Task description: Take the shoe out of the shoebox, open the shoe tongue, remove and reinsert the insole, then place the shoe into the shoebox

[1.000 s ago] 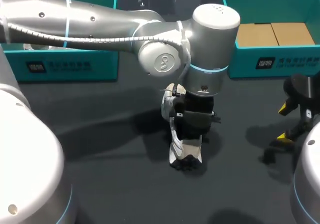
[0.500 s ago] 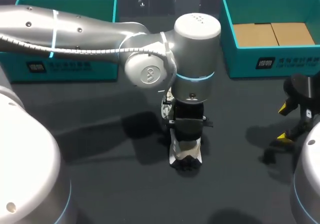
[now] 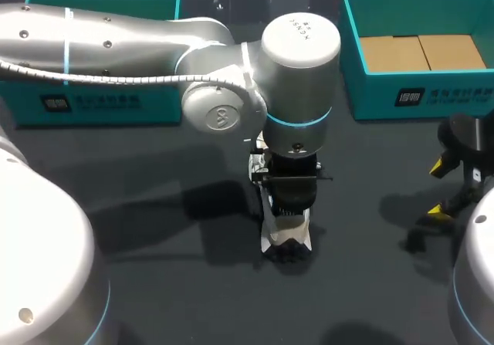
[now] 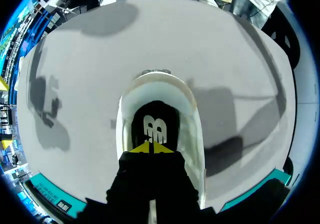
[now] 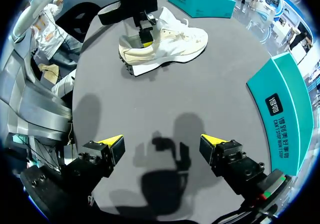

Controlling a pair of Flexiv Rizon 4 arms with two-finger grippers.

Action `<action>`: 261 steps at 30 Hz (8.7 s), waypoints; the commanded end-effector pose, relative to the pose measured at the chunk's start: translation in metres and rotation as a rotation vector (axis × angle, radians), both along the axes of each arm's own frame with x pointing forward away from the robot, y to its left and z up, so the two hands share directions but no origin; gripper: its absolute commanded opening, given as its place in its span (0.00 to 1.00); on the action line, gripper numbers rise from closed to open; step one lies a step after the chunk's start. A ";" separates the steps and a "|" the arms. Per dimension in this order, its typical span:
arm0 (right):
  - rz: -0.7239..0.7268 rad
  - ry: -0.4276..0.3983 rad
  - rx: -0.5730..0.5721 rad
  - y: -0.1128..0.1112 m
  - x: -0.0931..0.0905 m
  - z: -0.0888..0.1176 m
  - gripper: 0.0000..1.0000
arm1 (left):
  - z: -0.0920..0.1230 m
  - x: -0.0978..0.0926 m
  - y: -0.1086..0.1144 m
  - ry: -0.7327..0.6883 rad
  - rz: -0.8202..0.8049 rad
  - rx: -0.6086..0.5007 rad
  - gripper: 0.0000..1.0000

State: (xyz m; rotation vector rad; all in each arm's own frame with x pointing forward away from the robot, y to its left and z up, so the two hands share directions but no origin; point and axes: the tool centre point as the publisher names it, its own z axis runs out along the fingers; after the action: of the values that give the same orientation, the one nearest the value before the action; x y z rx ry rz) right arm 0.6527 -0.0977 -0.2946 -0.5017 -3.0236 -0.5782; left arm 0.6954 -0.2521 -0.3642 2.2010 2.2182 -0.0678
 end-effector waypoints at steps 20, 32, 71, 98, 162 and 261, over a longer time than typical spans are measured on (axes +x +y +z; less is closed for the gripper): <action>-0.002 -0.002 -0.002 0.000 -0.002 0.001 1.00 | 0.016 0.019 0.008 -0.132 0.003 0.004 0.25; -0.002 -0.002 -0.002 0.000 -0.002 0.001 1.00 | 0.009 0.026 0.009 -0.120 0.012 0.011 0.36; -0.002 -0.002 -0.002 0.000 -0.002 0.001 1.00 | 0.026 0.058 0.016 -0.080 0.107 -0.029 0.75; -0.002 -0.002 -0.002 0.000 -0.002 0.001 1.00 | 0.061 0.075 0.019 -0.040 0.129 -0.105 0.34; -0.002 -0.002 -0.002 0.000 -0.002 0.001 1.00 | 0.099 -0.026 0.032 0.132 0.589 -0.022 1.00; -0.002 -0.002 -0.002 0.000 -0.002 0.001 1.00 | -0.026 -0.081 0.001 0.047 1.628 0.069 0.51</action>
State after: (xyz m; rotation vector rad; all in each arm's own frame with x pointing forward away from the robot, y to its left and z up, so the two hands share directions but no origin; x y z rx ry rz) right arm 0.6527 -0.0977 -0.2945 -0.5018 -3.0236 -0.5781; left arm 0.6155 -0.2473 -0.3878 -0.1044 3.1729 -0.0187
